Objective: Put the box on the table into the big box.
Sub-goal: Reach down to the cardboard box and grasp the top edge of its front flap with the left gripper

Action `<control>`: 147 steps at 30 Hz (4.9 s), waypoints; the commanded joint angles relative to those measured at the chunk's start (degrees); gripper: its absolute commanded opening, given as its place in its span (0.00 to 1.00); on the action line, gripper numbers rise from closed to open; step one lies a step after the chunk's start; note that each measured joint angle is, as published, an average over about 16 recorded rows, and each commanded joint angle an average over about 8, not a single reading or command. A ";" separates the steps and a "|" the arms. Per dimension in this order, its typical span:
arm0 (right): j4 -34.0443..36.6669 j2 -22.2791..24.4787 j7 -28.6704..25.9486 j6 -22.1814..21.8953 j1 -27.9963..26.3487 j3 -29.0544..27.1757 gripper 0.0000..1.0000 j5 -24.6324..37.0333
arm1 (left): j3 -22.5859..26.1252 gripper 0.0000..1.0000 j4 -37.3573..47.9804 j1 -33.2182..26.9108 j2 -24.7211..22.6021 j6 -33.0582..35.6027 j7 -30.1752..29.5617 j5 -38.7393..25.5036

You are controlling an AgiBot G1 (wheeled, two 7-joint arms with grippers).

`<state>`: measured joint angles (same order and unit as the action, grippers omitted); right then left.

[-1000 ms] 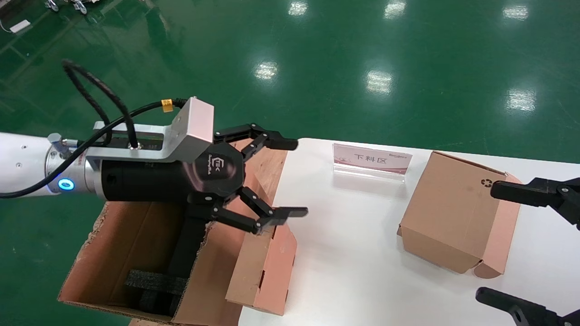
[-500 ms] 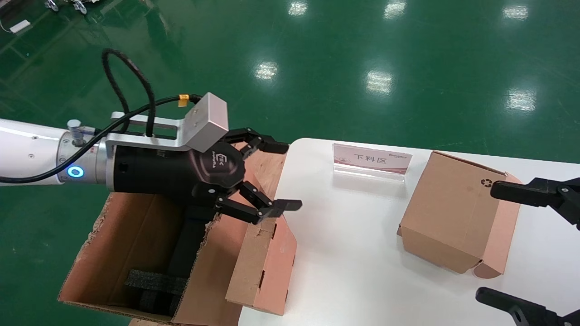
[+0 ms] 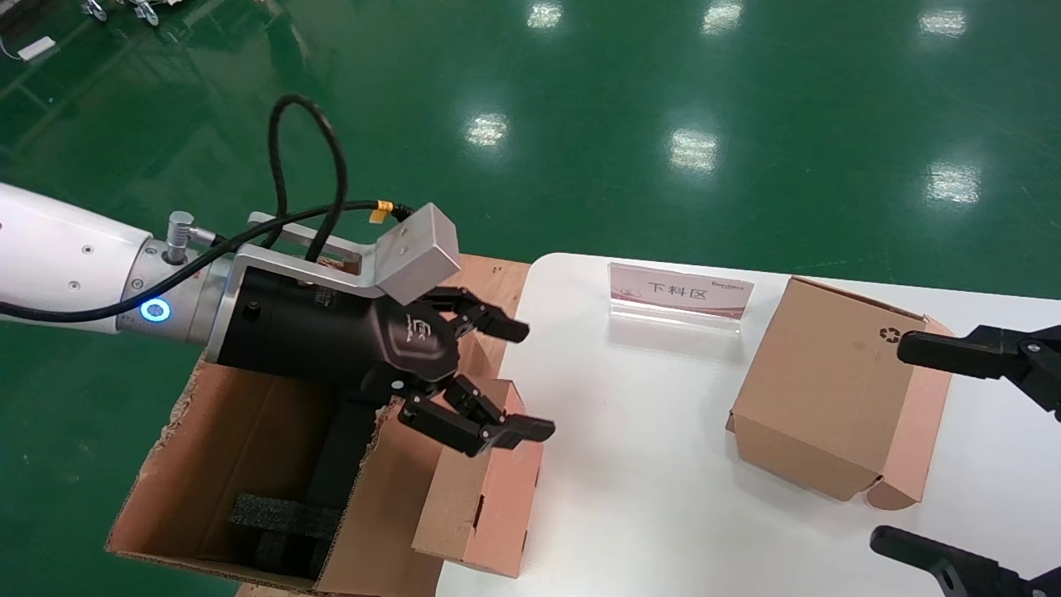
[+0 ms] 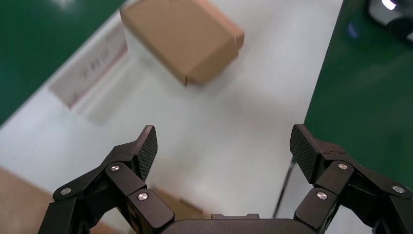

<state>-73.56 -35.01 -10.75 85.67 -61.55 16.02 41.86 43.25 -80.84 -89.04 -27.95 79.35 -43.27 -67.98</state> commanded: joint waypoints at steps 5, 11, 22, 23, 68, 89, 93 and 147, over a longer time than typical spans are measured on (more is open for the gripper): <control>0.00 0.00 0.00 0.00 0.00 0.00 1.00 0.00 | 5.85 1.00 -2.48 -6.68 0.22 2.03 -9.14 -4.04; 0.00 0.00 0.00 0.00 0.00 0.00 1.00 0.00 | 11.97 1.00 -3.32 -12.59 -0.45 3.50 -15.66 -6.37; 0.00 0.00 0.00 0.00 0.00 0.00 1.00 0.00 | 24.68 1.00 -3.81 -21.96 -4.39 5.66 -27.23 -9.03; 0.00 0.00 0.00 0.00 0.00 0.00 1.00 0.00 | 25.80 1.00 -3.82 -22.65 -4.86 5.87 -28.29 -9.26; 0.00 0.00 0.00 0.00 0.00 0.00 1.00 0.00 | 57.74 1.00 -3.96 -40.68 -28.66 11.23 -69.60 -11.64; 0.00 0.00 0.00 0.00 0.00 0.00 1.00 0.00 | 57.85 1.00 -3.96 -38.45 -33.62 8.03 -79.78 -16.88; 0.00 0.00 0.00 0.00 0.00 0.00 1.00 0.00 | 57.97 1.00 -3.96 -38.11 -34.42 7.52 -81.18 -17.83; 0.02 0.01 0.00 -0.02 0.01 0.00 0.00 -0.01 | 60.31 0.00 -3.94 -33.88 -37.11 2.81 -87.67 -25.54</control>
<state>-73.55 -35.00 -10.75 85.66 -61.54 16.02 41.84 103.56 -84.78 -122.92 -65.06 82.16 -130.93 -93.52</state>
